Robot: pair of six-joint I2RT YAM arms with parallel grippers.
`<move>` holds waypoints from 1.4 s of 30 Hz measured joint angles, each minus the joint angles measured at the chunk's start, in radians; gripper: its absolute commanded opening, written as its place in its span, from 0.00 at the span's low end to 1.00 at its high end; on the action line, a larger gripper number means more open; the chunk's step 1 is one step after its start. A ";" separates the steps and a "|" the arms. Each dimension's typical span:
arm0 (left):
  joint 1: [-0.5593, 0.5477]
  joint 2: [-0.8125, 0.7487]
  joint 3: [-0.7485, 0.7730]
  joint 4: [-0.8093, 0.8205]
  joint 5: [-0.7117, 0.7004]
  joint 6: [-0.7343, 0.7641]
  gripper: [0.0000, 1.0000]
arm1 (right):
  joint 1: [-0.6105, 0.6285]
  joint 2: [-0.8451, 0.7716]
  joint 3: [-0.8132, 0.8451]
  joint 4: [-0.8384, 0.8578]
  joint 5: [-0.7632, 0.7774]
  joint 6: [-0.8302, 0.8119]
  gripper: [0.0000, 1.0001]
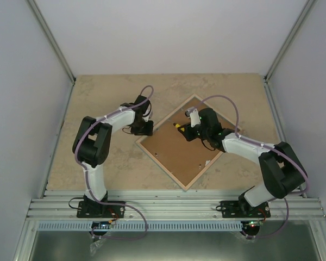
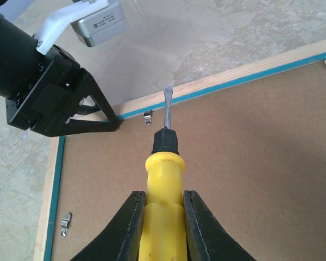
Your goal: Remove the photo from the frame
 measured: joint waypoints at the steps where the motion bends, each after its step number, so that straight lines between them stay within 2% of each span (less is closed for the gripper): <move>1: -0.001 -0.003 -0.005 0.001 -0.002 -0.004 0.38 | 0.000 0.003 0.000 0.000 -0.002 0.000 0.00; 6: -0.004 -0.029 -0.040 0.008 0.015 0.006 0.29 | 0.000 0.027 0.000 0.000 -0.011 0.000 0.00; 21: -0.009 -0.137 -0.190 0.057 0.045 -0.107 0.15 | 0.041 0.145 0.080 -0.013 -0.057 -0.005 0.01; 42: -0.010 -0.184 -0.256 0.088 0.071 -0.172 0.11 | 0.113 0.291 0.198 -0.066 -0.073 -0.013 0.00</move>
